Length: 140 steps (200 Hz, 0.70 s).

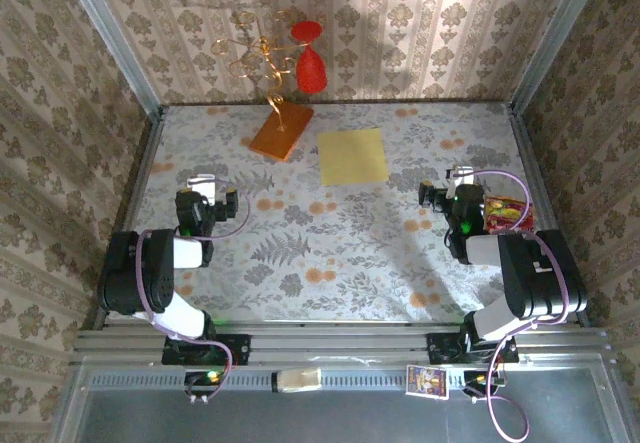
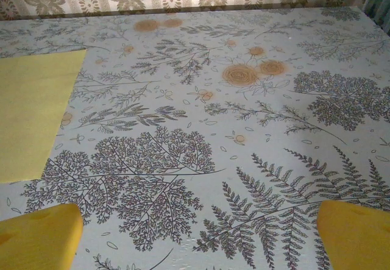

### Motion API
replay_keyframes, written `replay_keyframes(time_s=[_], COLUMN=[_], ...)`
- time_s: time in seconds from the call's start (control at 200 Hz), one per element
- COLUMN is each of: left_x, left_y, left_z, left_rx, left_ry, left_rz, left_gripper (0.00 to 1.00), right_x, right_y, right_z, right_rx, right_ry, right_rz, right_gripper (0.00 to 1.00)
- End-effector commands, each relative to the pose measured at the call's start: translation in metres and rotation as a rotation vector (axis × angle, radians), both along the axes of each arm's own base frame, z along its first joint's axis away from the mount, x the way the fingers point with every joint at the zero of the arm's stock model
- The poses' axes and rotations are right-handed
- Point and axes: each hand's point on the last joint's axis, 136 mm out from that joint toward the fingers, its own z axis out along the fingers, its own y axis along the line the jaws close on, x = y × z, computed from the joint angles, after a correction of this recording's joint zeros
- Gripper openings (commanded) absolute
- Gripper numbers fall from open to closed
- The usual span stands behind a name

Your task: Fold a paper plane with a square sheet of paper (pick it up from the middle)

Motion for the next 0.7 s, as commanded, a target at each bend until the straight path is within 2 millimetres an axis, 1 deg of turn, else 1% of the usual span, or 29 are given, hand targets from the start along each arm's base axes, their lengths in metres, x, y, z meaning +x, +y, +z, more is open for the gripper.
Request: replay_keyframes(time_s=[0.0,0.695], left_x=[0.0047,0.0051], left_y=[0.0,-0.0001], left_z=[0.0085,0.0085], left_rx=[0.012,0.003], left_ry=[-0.025,-0.022], left_rz=[0.001,-0.006], left_gripper=[1.0,1.0], right_x=[0.0027,0.0033], right_y=[0.0022,0.0017], right_z=[0.0022,0.0006], right_rx=[-0.009,-0.003], right_ry=[-0.012,-0.005], right_rz=[0.017,0.018], right_gripper=[1.0,1.0])
